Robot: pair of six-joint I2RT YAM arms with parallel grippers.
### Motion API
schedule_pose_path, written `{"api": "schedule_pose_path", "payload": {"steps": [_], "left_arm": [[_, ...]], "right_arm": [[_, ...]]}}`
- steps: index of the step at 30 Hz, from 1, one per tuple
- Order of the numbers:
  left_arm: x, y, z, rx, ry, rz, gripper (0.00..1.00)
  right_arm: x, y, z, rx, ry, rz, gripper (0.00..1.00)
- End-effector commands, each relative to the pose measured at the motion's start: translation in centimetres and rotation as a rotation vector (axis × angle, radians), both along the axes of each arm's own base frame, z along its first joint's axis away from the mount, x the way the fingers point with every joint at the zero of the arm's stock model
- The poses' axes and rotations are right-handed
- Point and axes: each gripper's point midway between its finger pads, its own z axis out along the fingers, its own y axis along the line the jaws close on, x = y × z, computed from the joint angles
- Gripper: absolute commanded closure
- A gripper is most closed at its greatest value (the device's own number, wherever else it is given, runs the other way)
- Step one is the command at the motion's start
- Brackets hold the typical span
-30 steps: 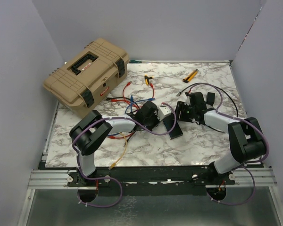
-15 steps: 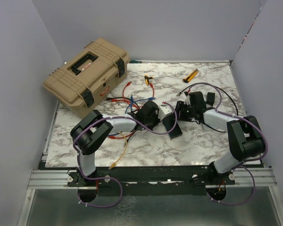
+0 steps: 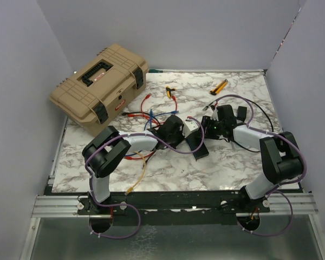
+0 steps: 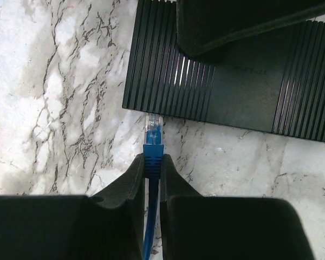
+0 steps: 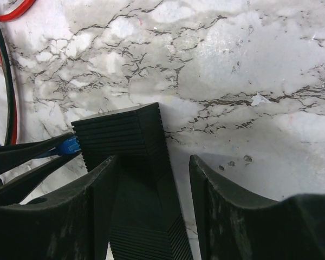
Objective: Insert the plug into the switch port
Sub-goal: Insert the connector into the switch port.
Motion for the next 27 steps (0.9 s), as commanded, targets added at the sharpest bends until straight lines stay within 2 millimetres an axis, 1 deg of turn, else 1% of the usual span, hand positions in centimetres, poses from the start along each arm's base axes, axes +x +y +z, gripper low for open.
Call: {"api": "schedule_pose_path", "payload": {"steps": [1, 5, 10, 13, 16, 19, 24, 27], "left_arm": [[0.4, -1.1, 0.4, -0.009, -0.022, 0.001, 1.00], [0.4, -1.1, 0.2, -0.008, -0.036, 0.022, 1.00], [0.3, -1.7, 0.6, -0.049, -0.049, 0.022, 1.00], [0.3, -2.4, 0.8, -0.075, -0.053, -0.001, 1.00], [-0.1, -3.5, 1.3, -0.126, -0.053, -0.048, 1.00], [-0.2, -4.0, 1.3, -0.150, -0.051, -0.069, 1.00], [-0.6, -4.0, 0.7, -0.151, -0.052, -0.089, 1.00], [-1.2, -3.8, 0.1, -0.131, -0.066, -0.143, 1.00]], "right_arm": [[-0.5, 0.2, -0.7, 0.009, 0.040, 0.028, 0.45], [-0.7, 0.6, -0.6, 0.028, 0.048, 0.043, 0.45], [-1.1, 1.3, -0.8, 0.060, 0.074, 0.071, 0.45], [-1.3, 1.6, -0.9, 0.075, 0.087, 0.093, 0.45], [-1.5, 2.0, -0.8, 0.090, 0.089, 0.117, 0.45], [-1.7, 2.1, -0.7, 0.099, 0.090, 0.129, 0.45], [-2.0, 2.6, -0.5, 0.125, 0.091, 0.161, 0.50], [-2.1, 3.0, -0.3, 0.145, 0.077, 0.204, 0.51]]}}
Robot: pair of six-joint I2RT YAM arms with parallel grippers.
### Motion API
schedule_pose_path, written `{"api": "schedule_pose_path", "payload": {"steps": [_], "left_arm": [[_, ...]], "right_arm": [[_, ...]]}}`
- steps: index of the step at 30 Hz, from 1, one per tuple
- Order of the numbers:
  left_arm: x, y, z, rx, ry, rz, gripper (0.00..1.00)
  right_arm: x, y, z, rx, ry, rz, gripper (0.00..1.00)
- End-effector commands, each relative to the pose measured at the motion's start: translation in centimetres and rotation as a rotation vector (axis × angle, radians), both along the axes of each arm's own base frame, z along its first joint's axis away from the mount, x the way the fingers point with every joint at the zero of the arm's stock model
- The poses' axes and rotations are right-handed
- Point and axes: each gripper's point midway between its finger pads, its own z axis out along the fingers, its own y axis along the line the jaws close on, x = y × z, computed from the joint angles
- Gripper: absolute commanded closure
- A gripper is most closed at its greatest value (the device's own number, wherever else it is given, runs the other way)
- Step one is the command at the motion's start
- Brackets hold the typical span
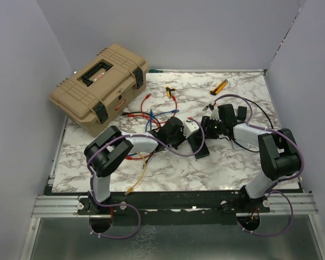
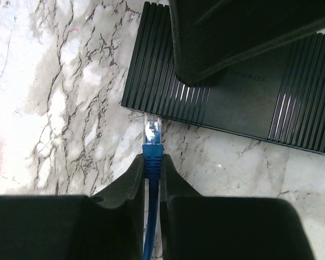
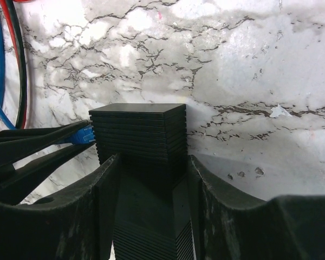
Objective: Insert the plug into the switch port
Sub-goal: Insert the connector into the switch port.
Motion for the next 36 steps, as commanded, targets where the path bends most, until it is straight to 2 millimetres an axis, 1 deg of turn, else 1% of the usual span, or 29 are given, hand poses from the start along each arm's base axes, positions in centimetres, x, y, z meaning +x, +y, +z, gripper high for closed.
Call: {"api": "schedule_pose_path", "payload": {"steps": [1, 5, 9, 13, 15, 18, 22, 28, 36], "left_arm": [[-1.7, -2.5, 0.1, -0.073, -0.033, -0.172, 1.00], [-2.5, -1.8, -0.6, -0.041, -0.056, -0.268, 1.00], [-2.5, -1.5, -0.4, -0.088, -0.035, -0.313, 1.00], [-2.6, -1.6, -0.8, -0.098, -0.021, -0.322, 1.00], [-2.5, -1.7, -1.2, -0.108, -0.005, -0.299, 1.00], [-2.6, -1.9, -1.7, -0.130, 0.014, -0.261, 1.00], [-3.0, -2.6, -1.1, -0.177, -0.014, -0.246, 1.00], [-2.5, -3.6, 0.0, -0.251, -0.065, -0.212, 1.00], [-2.1, -4.7, 0.3, -0.275, -0.074, -0.190, 1.00]], "right_arm": [[-1.9, 2.3, -0.1, 0.087, 0.046, 0.132, 0.51], [-1.9, 2.3, -0.2, 0.082, 0.028, 0.155, 0.51], [-2.1, 2.9, -0.1, 0.121, 0.017, 0.197, 0.51], [-2.6, 3.5, 0.0, 0.158, 0.030, 0.232, 0.51], [-2.3, 3.7, 0.2, 0.173, 0.013, 0.236, 0.51], [-2.4, 3.9, 0.1, 0.184, 0.023, 0.239, 0.51], [-2.7, 4.3, 0.2, 0.213, 0.031, 0.258, 0.52], [-2.9, 4.5, 0.2, 0.231, 0.046, 0.268, 0.52], [-3.2, 4.8, 0.6, 0.257, 0.049, 0.288, 0.52]]}}
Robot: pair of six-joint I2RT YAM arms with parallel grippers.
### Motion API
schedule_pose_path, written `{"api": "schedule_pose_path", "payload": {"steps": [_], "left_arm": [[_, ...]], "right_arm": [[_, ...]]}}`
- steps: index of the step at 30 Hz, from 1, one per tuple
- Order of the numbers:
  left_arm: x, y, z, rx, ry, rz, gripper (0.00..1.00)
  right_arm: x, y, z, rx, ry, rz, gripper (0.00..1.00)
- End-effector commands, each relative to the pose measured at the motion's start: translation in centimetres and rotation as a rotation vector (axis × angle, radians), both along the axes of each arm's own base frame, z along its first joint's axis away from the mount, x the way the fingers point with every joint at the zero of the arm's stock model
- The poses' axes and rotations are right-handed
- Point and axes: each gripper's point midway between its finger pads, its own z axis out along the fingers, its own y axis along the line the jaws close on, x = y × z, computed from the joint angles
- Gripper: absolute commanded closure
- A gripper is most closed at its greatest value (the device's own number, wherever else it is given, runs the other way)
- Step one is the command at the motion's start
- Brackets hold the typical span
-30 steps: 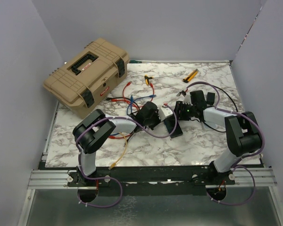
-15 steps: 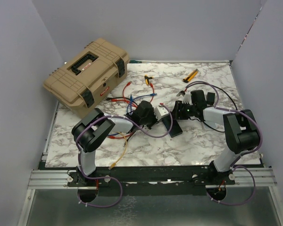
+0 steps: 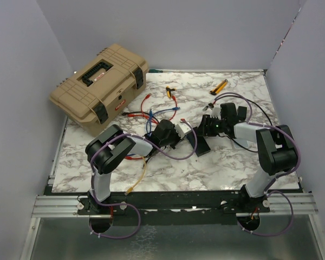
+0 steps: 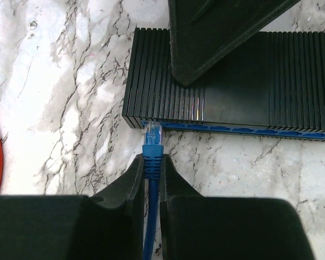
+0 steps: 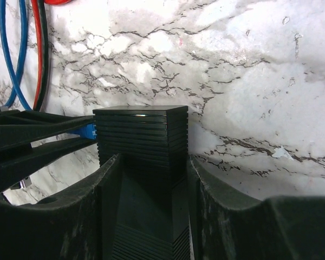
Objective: Insert the plug into the switch port
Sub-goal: Insert the connector into the switch port.
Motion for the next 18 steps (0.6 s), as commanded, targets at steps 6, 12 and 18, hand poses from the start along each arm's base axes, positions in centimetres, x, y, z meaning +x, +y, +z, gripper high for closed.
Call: {"api": "schedule_pose_path", "payload": {"steps": [6, 12, 18], "left_arm": [[-2.9, -6.0, 1.3, -0.120, -0.001, -0.178, 1.00], [-3.5, -7.9, 2.0, -0.139, -0.031, -0.262, 1.00], [-3.1, -8.0, 1.6, -0.131, -0.032, -0.228, 1.00]], "right_arm": [[-4.9, 4.5, 0.7, 0.182, 0.135, 0.210, 0.52], [-5.6, 5.0, 1.2, 0.232, 0.145, 0.257, 0.51], [-5.2, 4.7, 0.9, 0.202, 0.138, 0.227, 0.51]]}}
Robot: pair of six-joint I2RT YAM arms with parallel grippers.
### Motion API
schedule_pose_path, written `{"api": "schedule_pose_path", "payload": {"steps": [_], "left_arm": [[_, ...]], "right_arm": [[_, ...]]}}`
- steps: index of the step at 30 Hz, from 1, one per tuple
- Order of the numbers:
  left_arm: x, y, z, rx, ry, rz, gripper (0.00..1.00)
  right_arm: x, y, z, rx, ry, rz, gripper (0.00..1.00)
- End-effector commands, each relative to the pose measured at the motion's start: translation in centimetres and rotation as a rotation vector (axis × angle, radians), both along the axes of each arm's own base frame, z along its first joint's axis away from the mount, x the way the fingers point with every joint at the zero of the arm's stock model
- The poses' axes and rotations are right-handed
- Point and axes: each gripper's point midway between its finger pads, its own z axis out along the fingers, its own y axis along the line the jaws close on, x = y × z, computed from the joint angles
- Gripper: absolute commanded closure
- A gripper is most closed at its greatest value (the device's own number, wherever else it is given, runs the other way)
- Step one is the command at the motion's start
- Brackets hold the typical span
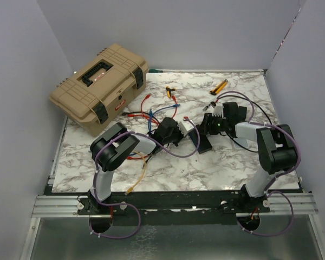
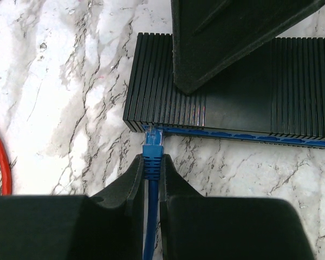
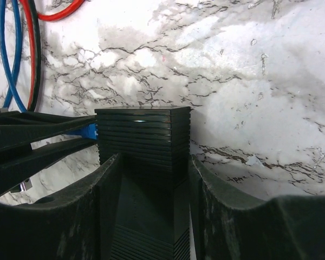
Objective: Insert the plug into the switch port
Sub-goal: Insert the connector into the switch port, then pick up the connector from the center of the board.
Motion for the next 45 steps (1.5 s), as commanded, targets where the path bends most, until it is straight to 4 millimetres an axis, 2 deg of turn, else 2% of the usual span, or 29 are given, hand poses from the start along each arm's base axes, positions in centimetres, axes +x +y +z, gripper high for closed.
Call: {"api": "schedule_pose_path", "payload": {"steps": [1, 5, 11, 14, 17, 18, 19, 20, 24, 29, 34, 37, 40, 45], "left_arm": [[-4.5, -6.2, 1.5, -0.111, -0.007, -0.219, 1.00], [-4.1, -5.2, 1.1, -0.090, -0.015, -0.171, 1.00], [-3.4, -4.6, 0.8, -0.091, 0.005, -0.127, 0.99], [-3.1, -4.3, 0.8, -0.092, 0.014, -0.104, 0.84], [-2.9, -3.9, 0.9, -0.094, 0.026, -0.089, 0.62], [-2.8, -3.7, 1.1, -0.096, 0.026, -0.083, 0.49], [-2.7, -3.3, 1.3, -0.097, 0.025, -0.071, 0.11], [-2.5, -3.0, 1.5, -0.099, 0.024, -0.057, 0.02], [-1.6, -1.3, 3.3, -0.117, 0.022, 0.024, 0.01], [-0.4, 1.8, 6.9, -0.133, 0.015, 0.207, 0.01], [-1.0, 4.2, 10.5, -0.184, 0.095, 0.343, 0.01], [-1.8, 5.2, 11.4, -0.204, 0.153, 0.372, 0.01], [-2.5, 6.1, 11.9, -0.236, 0.166, 0.389, 0.01], [-3.1, 8.8, 12.7, -0.378, 0.219, 0.555, 0.01]], "right_arm": [[-6.1, 5.2, 0.7, 0.176, 0.169, 0.222, 0.51], [-4.6, 3.5, 0.5, 0.093, 0.134, 0.108, 0.51], [-2.5, -0.9, 0.3, -0.019, 0.096, -0.113, 0.48], [-1.9, -2.0, 0.1, -0.061, 0.083, -0.165, 0.45], [-2.2, -2.4, -0.4, -0.087, 0.108, -0.181, 0.45], [-2.2, -2.5, -0.4, -0.088, 0.108, -0.180, 0.45], [-2.2, -2.5, -0.4, -0.092, 0.106, -0.184, 0.44], [-2.1, -2.7, -0.3, -0.100, 0.100, -0.193, 0.43], [-1.8, -3.7, 0.6, -0.134, 0.067, -0.236, 0.38], [-1.4, -5.2, 2.6, -0.179, -0.006, -0.313, 0.29], [-2.0, -5.8, 5.5, -0.153, -0.059, -0.368, 0.18], [-2.9, -5.1, 7.5, -0.089, -0.102, -0.356, 0.01], [-3.7, -5.0, 9.1, -0.059, -0.130, -0.356, 0.00], [-5.4, -5.1, 9.6, -0.054, -0.121, -0.352, 0.00]]}}
